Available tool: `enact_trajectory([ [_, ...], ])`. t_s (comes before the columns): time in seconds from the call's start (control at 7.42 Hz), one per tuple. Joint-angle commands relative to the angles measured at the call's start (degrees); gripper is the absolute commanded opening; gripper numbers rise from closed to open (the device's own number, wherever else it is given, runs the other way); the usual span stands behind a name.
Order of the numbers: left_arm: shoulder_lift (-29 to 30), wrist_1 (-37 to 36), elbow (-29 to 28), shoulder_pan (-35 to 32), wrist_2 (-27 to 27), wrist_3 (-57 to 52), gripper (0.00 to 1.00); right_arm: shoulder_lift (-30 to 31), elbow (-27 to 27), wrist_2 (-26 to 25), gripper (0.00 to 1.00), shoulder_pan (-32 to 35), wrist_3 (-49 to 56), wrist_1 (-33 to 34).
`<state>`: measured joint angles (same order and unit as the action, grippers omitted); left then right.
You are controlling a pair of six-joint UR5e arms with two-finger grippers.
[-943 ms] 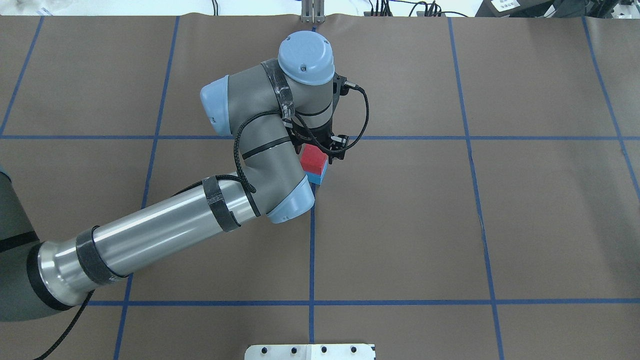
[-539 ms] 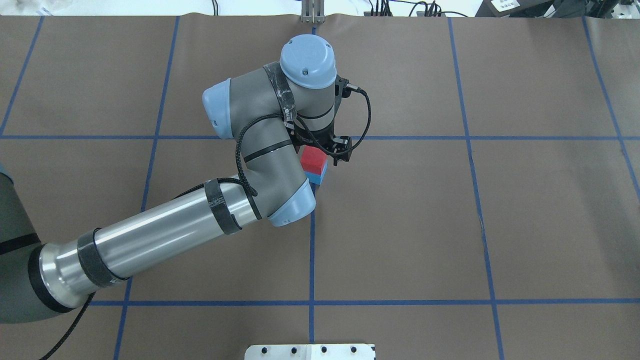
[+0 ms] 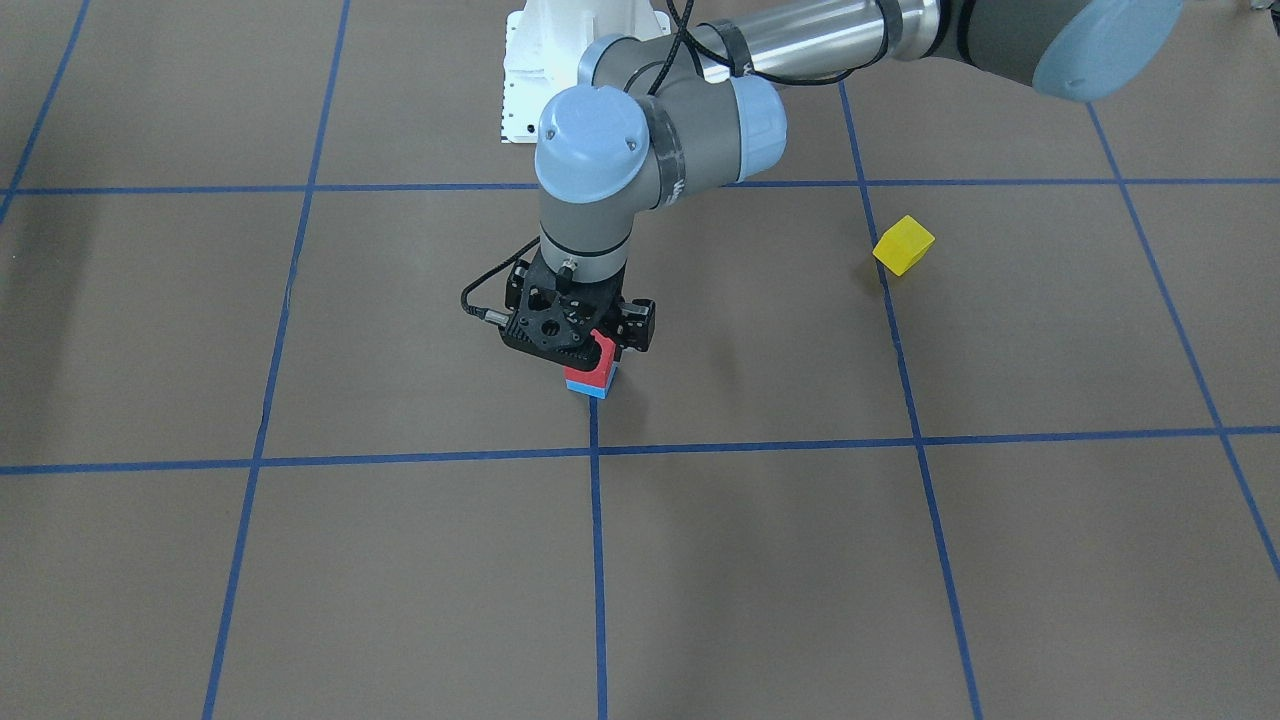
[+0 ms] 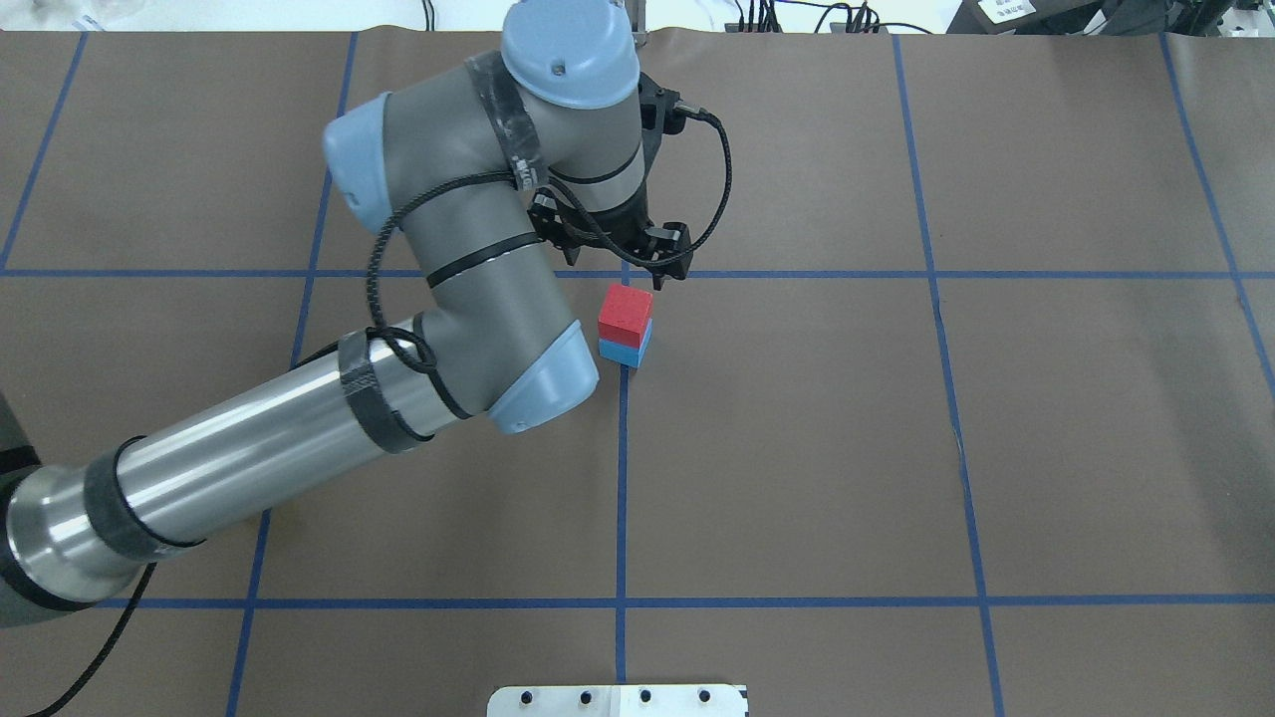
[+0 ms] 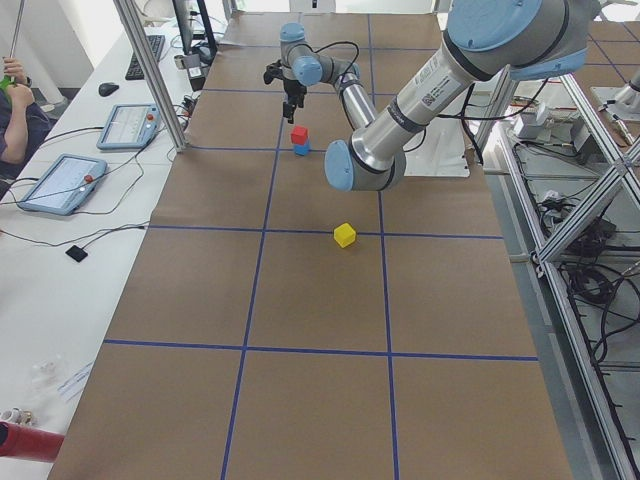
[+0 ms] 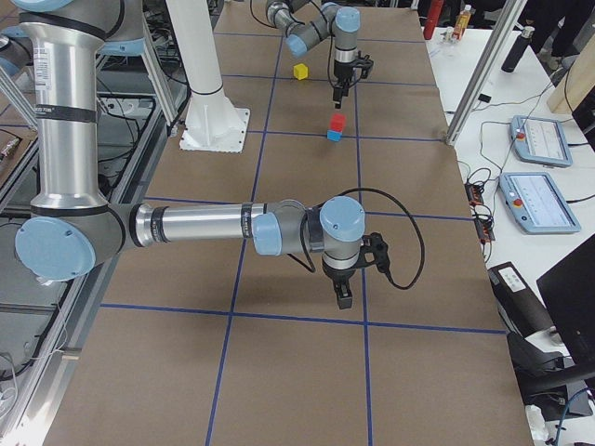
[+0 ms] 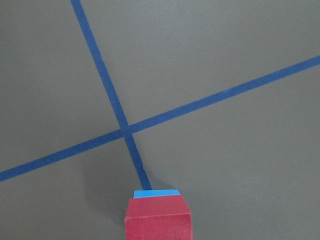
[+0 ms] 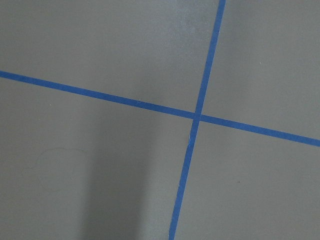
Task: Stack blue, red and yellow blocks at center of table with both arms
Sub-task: 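Move the left gripper from the stack over the yellow cube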
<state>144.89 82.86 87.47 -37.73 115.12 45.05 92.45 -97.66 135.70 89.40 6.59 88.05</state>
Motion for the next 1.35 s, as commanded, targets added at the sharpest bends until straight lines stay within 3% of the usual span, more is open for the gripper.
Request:
enact_trajectory([
  [0.0, -19.78, -1.76, 21.32, -1.03, 0.46, -4.23, 1.00, -0.17, -0.07, 0.01, 0.99, 0.07, 0.00, 0.02],
  [0.13, -30.26, -1.48, 29.96, -1.90, 0.46, -8.88, 1.00, -0.17, 0.01, -0.08, 0.99, 0.07, 0.00, -0.07],
  [0.27, -37.85, 0.53, 34.05, -1.91, 0.37, -11.27, 1.00, -0.17, -0.07, -0.08, 0.99, 0.07, 0.00, -0.07],
  [0.54, -52.27, 21.79, 31.21, -1.91, 0.46, -11.04, 1.00, -0.34, 0.19, -0.34, 0.99, 0.07, 0.00, -0.07],
  [0.67, -56.34, 28.78, 29.27, -1.91, 0.46, -11.30, 1.00, -0.43, 0.19, -0.34, 0.99, 0.07, 0.00, -0.07],
  [1.21, -55.59, 29.73, 24.60, -1.30, 0.63, -11.30, 1.00, -0.69, 0.19, -0.43, 0.99, 0.07, -0.09, 0.02],
])
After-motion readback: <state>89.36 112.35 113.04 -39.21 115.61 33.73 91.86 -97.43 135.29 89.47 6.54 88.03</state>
